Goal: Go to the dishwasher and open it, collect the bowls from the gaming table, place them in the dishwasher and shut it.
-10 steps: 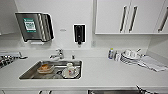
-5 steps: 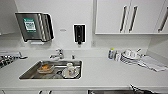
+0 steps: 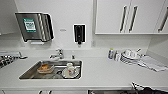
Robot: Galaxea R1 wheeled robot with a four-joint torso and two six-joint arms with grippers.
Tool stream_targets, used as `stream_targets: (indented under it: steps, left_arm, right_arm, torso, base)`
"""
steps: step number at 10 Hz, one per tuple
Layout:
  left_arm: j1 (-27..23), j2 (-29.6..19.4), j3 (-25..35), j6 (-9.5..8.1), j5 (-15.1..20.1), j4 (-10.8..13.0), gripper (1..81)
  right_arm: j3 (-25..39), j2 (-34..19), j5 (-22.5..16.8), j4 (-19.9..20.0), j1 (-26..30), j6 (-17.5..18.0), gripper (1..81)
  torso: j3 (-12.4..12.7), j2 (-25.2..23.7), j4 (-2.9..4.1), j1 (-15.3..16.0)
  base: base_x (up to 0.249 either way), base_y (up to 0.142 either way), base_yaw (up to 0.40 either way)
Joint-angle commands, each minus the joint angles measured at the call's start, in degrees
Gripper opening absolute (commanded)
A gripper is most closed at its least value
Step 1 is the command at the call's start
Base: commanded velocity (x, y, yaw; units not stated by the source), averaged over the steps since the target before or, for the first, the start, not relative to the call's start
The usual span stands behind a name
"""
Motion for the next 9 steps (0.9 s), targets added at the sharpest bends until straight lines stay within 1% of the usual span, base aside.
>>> stream_targets:
  steps: [1, 3, 4, 6, 9]
  left_arm:
    - [-4.3, -2.5, 1.6, 0.34, 1.0, 1.2, 81.1]
    - [-4.2, -2.4, 1.6, 0.34, 1.0, 1.2, 81.1]
    - [-4.1, -2.4, 1.5, 0.34, 1.0, 1.3, 81.1]
    - [-4.1, -1.9, 1.4, 0.34, 1.0, 1.3, 81.1]
    - [-4.1, -1.2, 1.3, 0.34, 1.1, 1.6, 81.1]
  right_arm:
    - [-3.9, 1.1, -2.7, 0.2, 8.4, 1.0, 81.1]
    - [-10.1, 5.2, -5.3, -0.6, 8.1, 1.5, 81.1]
    - [-12.4, 6.4, -6.8, -1.2, 7.7, 1.6, 81.1]
    - [-14.2, 6.3, -7.2, -1.4, 6.4, 1.7, 81.1]
    - [-15.2, 4.4, -7.2, -3.8, 4.7, 1.7, 81.1]
  torso:
    - [0.0, 0.0, 0.00, 0.0]
    - [0.0, 0.0, 0.00, 0.0]
    - [0.0, 0.0, 0.00, 0.0]
    - [0.0, 0.0, 0.00, 0.0]
    - [0.0, 0.0, 0.00, 0.0]
  base:
    - [0.000, 0.000, 0.000]
    - [0.000, 0.000, 0.000]
    - [0.000, 0.000, 0.000]
    - [0.000, 0.000, 0.000]
    - [0.000, 0.000, 0.000]
